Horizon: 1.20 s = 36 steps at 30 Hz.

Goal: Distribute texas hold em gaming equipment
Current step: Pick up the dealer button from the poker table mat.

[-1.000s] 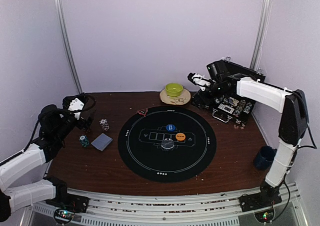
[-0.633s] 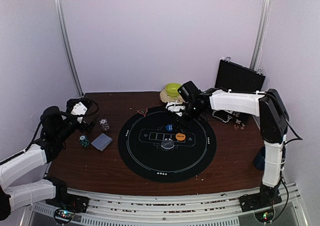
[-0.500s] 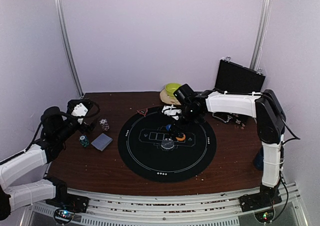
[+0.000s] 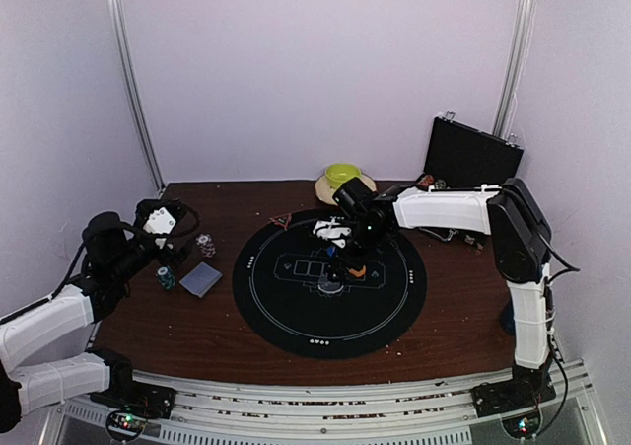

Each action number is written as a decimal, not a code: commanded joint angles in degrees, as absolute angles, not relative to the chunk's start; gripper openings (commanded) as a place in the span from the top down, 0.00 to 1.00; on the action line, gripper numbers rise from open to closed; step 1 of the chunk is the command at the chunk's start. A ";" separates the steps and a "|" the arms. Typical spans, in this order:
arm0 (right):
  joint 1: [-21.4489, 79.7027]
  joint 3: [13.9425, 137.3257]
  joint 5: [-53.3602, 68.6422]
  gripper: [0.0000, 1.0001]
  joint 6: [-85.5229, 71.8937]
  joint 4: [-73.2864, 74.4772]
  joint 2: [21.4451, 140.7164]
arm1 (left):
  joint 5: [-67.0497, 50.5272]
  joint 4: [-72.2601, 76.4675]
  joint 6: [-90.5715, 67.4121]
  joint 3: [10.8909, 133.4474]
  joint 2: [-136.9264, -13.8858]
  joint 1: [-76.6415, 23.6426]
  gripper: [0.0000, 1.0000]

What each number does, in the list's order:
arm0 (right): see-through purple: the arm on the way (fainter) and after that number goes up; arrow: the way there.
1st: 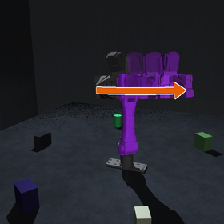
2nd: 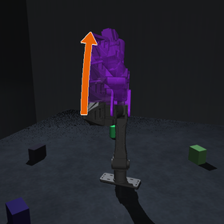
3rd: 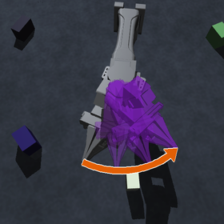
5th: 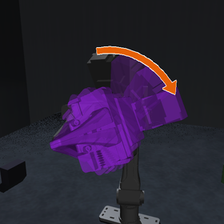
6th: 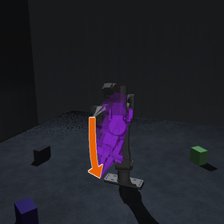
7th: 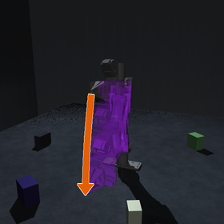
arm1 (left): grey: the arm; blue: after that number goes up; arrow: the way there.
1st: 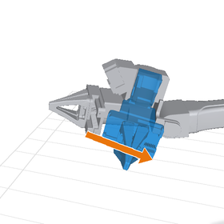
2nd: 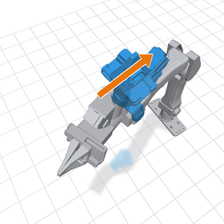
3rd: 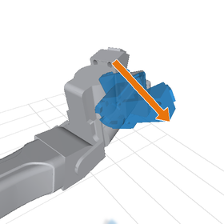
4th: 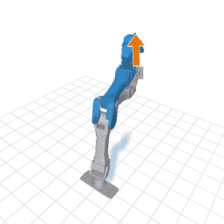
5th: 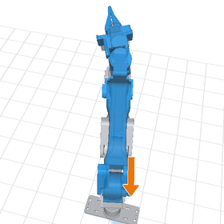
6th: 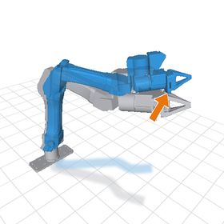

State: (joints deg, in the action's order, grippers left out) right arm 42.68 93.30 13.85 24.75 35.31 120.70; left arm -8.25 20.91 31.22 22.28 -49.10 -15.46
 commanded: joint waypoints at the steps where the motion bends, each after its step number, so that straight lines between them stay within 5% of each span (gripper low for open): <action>1: 44.02 94.22 15.12 0.00 24.99 36.47 121.81 | -10.45 22.20 32.41 21.84 -48.96 -15.09 0.02; 24: 46.52 93.52 13.19 0.00 24.70 35.51 125.16 | -10.91 22.58 34.32 20.85 -49.43 -15.05 0.02; 32: 46.54 94.77 13.45 0.20 25.37 37.45 127.00 | -11.58 22.19 34.41 21.02 -49.53 -15.08 0.02; 36: 46.53 94.91 13.26 0.37 25.97 38.45 126.87 | -11.65 22.32 34.37 20.98 -49.72 -15.12 0.02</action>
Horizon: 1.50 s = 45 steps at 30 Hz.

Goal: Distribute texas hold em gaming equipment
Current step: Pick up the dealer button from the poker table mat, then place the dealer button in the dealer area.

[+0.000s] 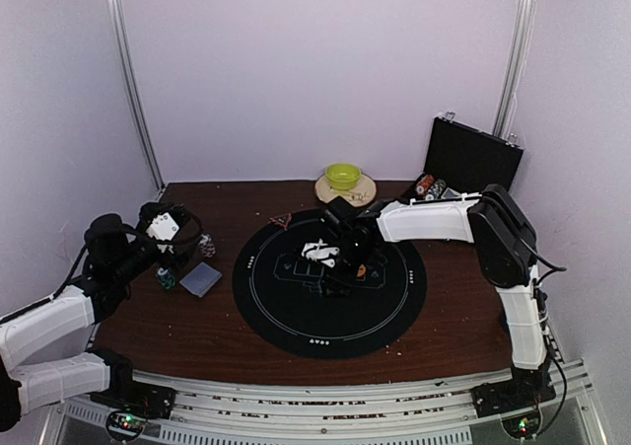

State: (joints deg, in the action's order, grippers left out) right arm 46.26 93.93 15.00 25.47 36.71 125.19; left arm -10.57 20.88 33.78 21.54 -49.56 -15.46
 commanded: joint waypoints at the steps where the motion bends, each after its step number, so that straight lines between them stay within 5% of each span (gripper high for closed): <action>1: 46.50 95.06 13.19 0.40 26.09 38.86 126.83 | -11.65 22.28 34.37 21.00 -49.74 -15.06 0.02; 8: 46.37 95.68 13.99 0.53 26.79 40.60 125.01 | -11.76 22.23 34.45 20.94 -49.56 -15.04 0.02; 29: 27.84 81.66 12.45 0.55 36.77 42.84 101.45 | -11.94 22.16 34.68 20.83 -50.18 -15.12 0.02; 45: 24.41 74.79 10.02 0.55 40.06 41.15 100.83 | -13.64 21.50 34.54 20.70 -49.39 -15.10 0.02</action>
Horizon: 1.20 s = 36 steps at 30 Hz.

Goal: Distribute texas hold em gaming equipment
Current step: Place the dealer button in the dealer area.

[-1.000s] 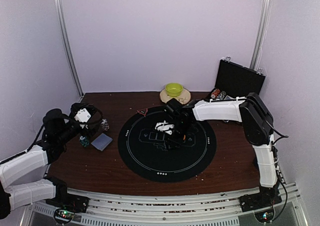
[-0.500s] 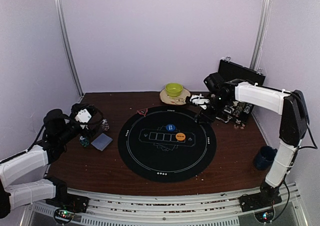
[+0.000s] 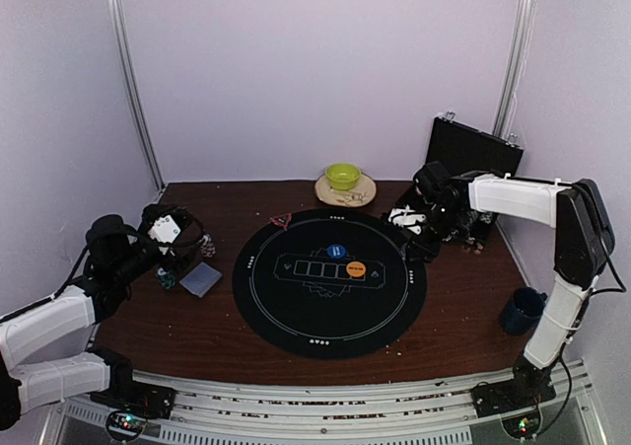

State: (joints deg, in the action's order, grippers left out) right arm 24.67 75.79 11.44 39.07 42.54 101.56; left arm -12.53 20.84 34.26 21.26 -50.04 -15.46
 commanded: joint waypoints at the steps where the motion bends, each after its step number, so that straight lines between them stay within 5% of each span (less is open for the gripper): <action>1: 24.43 74.58 9.76 0.55 40.08 40.89 100.88 | -13.67 21.53 34.56 20.66 -49.39 -15.06 0.02; 26: 24.43 73.10 7.97 0.53 40.97 39.68 109.15 | -14.63 21.53 35.33 20.39 -50.16 -15.12 0.02; 31: 24.38 73.34 8.06 0.44 41.17 40.40 109.76 | -14.68 21.29 35.44 20.46 -50.23 -15.05 0.02; 36: 24.47 74.26 8.16 0.14 41.91 42.06 108.98 | -14.77 21.17 35.44 20.48 -49.93 -15.11 0.02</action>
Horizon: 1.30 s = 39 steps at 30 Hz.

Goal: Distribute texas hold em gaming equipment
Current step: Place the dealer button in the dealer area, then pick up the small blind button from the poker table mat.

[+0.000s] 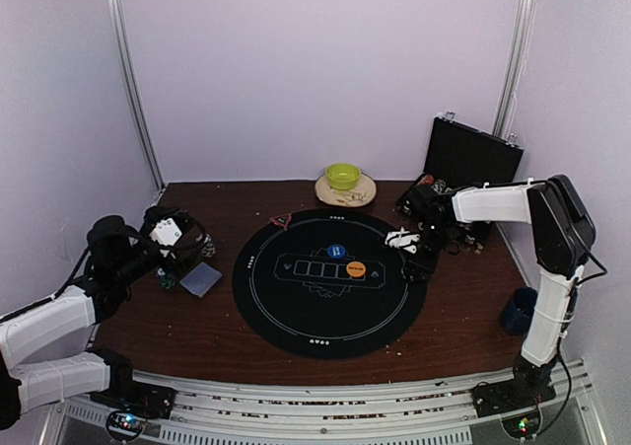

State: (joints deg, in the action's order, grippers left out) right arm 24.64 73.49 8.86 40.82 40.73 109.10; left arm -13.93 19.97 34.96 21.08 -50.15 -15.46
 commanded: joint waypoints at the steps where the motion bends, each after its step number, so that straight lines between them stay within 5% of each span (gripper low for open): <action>1: 24.53 74.60 8.33 0.08 42.16 42.35 108.37 | -14.77 21.11 35.43 20.48 -49.92 -15.12 0.02; 3: 24.87 75.56 8.58 0.00 42.18 42.69 106.24 | -14.70 20.87 35.53 20.65 -49.70 -15.11 0.02; 10: 31.09 85.44 7.10 0.00 38.34 41.21 102.86 | -14.59 20.87 35.85 20.48 -49.44 -15.06 0.02; 21: 38.52 100.01 2.90 0.00 17.21 29.72 118.30 | -14.96 21.00 36.12 20.40 -50.24 -15.11 0.02; 39: 38.58 110.86 9.22 0.01 13.79 35.51 133.17 | -15.11 21.25 36.74 20.47 -52.04 -15.04 0.02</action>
State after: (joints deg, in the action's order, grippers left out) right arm 38.39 108.84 5.82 15.66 34.37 130.89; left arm -14.17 19.40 36.12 21.02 -51.62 -15.46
